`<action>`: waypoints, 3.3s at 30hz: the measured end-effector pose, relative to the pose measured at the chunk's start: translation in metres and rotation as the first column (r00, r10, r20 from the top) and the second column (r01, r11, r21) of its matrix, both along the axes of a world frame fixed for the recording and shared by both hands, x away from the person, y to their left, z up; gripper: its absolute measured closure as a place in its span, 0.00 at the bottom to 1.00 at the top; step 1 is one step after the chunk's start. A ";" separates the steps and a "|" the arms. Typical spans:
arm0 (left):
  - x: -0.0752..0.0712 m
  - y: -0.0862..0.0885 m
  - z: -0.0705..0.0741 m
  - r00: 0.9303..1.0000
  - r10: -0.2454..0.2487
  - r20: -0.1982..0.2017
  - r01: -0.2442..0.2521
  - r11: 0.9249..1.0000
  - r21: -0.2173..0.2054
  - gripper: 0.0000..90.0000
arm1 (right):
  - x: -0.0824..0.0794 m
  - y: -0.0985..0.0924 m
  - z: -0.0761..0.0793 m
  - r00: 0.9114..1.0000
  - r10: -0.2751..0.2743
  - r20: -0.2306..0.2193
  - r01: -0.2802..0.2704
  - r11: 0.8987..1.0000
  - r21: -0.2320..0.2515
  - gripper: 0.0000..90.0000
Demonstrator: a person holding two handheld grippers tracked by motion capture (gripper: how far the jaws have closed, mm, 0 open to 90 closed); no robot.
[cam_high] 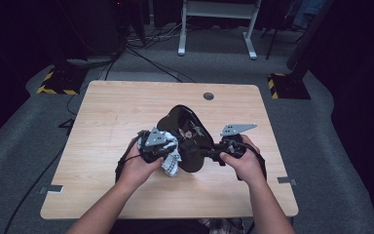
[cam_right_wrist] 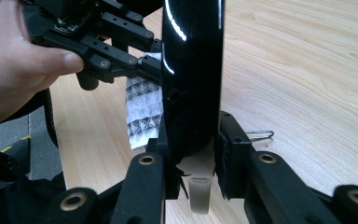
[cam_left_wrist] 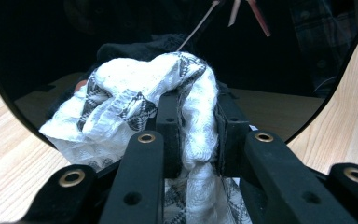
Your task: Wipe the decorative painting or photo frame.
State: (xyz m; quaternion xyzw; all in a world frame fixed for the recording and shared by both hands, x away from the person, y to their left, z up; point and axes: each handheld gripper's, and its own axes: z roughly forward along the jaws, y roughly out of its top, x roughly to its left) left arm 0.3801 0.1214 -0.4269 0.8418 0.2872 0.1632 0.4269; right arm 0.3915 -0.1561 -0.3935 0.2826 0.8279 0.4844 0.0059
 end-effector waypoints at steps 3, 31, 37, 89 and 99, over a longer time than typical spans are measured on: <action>-0.002 -0.003 -0.011 1.000 -0.015 -0.027 0.015 1.000 0.000 0.84 | 0.000 -0.001 0.000 1.000 -0.001 0.000 0.001 1.000 0.001 0.83; -0.012 -0.018 -0.026 0.997 -0.061 -0.053 0.063 0.997 0.047 0.84 | 0.001 -0.001 0.000 1.000 -0.005 0.001 0.005 1.000 0.000 0.83; -0.013 -0.020 -0.026 0.997 -0.068 -0.033 0.069 0.997 0.040 0.84 | 0.001 -0.002 0.000 1.000 -0.004 0.000 0.004 1.000 0.000 0.83; -0.010 -0.004 -0.040 0.998 -0.028 -0.059 0.030 0.999 0.030 0.85 | 0.000 -0.002 0.000 1.000 0.012 -0.006 -0.011 1.000 0.002 0.83; -0.009 -0.002 -0.048 0.998 -0.005 -0.065 0.009 0.999 0.051 0.85 | 0.000 -0.002 0.001 1.000 0.010 -0.005 -0.010 1.000 0.001 0.83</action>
